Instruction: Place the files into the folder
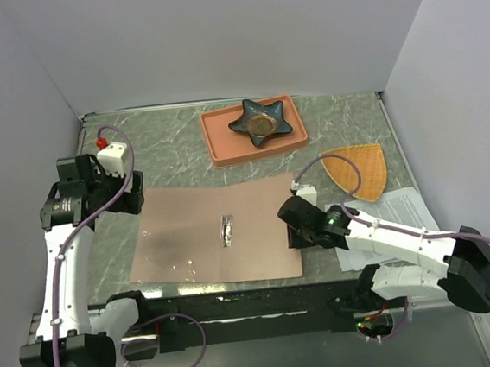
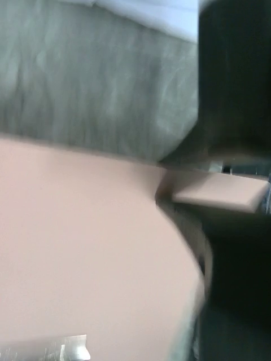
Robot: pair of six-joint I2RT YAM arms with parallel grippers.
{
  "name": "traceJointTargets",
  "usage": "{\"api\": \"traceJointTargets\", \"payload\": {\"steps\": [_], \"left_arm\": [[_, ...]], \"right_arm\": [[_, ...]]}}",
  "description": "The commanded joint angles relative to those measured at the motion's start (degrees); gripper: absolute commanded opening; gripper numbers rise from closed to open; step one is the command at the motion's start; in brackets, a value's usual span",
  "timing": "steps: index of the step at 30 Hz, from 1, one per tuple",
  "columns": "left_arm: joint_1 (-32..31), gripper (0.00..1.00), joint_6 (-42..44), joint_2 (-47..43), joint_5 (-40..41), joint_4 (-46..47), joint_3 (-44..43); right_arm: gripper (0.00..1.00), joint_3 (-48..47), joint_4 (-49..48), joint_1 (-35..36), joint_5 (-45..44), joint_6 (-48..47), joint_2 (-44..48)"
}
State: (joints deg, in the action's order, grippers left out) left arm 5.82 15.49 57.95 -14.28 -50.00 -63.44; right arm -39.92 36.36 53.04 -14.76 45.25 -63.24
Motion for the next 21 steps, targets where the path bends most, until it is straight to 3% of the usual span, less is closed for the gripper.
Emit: {"api": "traceJointTargets", "payload": {"steps": [1, 2, 3, 4, 9, 14, 15, 18, 21], "left_arm": [[-2.4, 0.96, -1.4, -0.5, -0.6, 3.3, -0.2], [-2.5, 0.96, -1.5, -0.2, -0.7, 3.0, -0.3], [-2.5, 0.96, -1.5, -0.1, -0.6, 3.1, -0.4], [-2.6, 0.96, -1.5, -0.1, -0.6, 3.2, -0.3], [-2.7, 0.96, -1.3, -1.0, 0.2, 3.6, 0.3], [-2.7, 0.96, -1.4, -2.0, 0.3, 3.3, 0.5], [-2.7, 0.96, -1.4, -2.1, 0.2, 3.3, 0.7], [-2.7, 0.96, -1.2, -2.6, 0.5, 3.7, 1.1], [-2.7, 0.96, -0.9, -2.4, 0.7, 3.7, 1.5]], "right_arm": [[0.59, -4.4, 9.4, 0.2, -9.9, 2.1, -2.3], [0.73, -5.9, 10.9, 0.1, -10.6, 3.1, -2.2], [0.94, -6.6, 13.1, 0.1, -11.4, 3.3, -1.7], [0.99, -7.4, 14.9, 0.2, -14.0, 4.1, -1.5], [0.99, -13.2, 21.3, -2.2, -18.5, 7.4, -1.0], [0.99, -16.4, 20.5, -11.1, -15.8, -0.5, -6.0], [0.90, -16.9, 20.9, -12.2, -17.8, -1.1, -7.2], [0.78, -19.4, 22.8, -16.9, -20.2, -1.7, -13.5], [0.78, -22.1, 23.9, -18.2, -22.1, -1.5, -20.0]]}}
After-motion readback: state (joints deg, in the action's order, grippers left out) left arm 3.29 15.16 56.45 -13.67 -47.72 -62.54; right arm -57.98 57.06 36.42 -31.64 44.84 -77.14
